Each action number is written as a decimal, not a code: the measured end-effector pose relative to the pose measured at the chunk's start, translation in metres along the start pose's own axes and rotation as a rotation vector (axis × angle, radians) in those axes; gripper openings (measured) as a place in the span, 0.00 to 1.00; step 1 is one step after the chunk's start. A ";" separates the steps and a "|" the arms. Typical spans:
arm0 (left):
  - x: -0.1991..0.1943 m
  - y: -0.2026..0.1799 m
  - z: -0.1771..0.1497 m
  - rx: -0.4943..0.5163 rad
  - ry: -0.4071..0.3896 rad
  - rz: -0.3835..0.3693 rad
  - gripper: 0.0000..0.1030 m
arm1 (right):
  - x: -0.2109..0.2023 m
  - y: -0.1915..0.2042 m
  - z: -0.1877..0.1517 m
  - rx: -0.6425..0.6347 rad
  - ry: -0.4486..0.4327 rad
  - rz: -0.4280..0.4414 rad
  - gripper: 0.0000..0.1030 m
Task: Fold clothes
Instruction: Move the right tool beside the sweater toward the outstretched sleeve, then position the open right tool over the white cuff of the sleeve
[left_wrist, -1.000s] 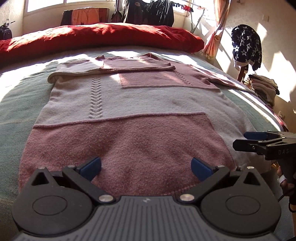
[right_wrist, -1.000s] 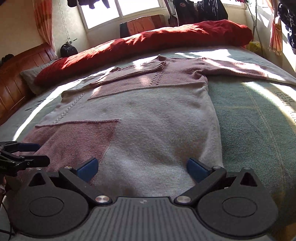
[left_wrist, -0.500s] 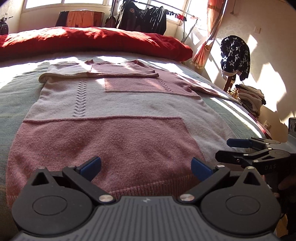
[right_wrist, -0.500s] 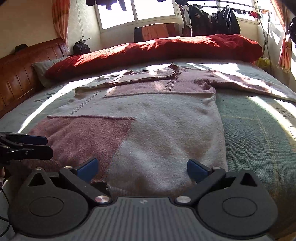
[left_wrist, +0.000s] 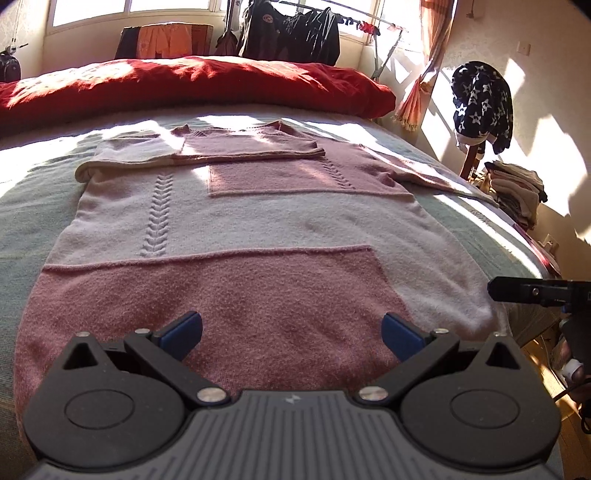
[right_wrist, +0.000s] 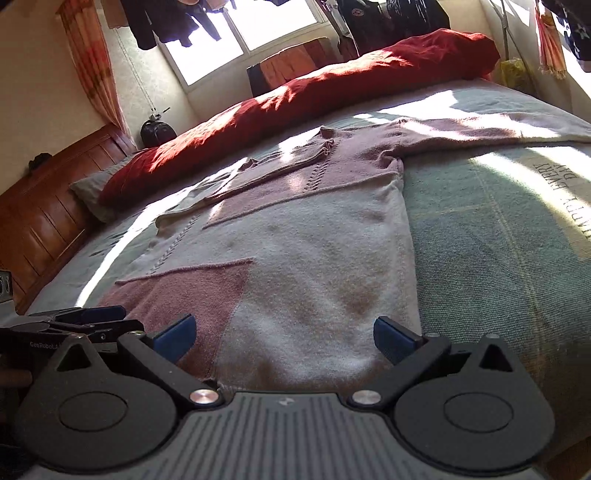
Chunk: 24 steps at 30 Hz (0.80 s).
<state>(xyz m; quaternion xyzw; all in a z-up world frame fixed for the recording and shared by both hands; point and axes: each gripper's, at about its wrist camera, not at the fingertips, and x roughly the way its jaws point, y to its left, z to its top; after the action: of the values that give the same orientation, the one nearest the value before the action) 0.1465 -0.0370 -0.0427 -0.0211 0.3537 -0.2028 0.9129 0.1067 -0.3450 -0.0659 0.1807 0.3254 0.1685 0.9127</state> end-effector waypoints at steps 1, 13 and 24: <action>0.001 -0.001 0.003 0.000 -0.005 -0.007 0.99 | -0.002 -0.007 0.006 0.014 -0.006 -0.002 1.00; 0.018 -0.002 0.038 -0.027 -0.035 -0.036 0.99 | -0.001 -0.126 0.122 0.236 -0.145 -0.034 1.00; 0.045 0.011 0.060 -0.068 0.033 0.055 0.99 | 0.093 -0.219 0.220 0.390 -0.064 -0.107 1.00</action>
<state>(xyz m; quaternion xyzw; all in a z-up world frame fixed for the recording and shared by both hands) 0.2197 -0.0511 -0.0284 -0.0390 0.3759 -0.1660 0.9108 0.3597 -0.5462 -0.0528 0.3416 0.3320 0.0476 0.8780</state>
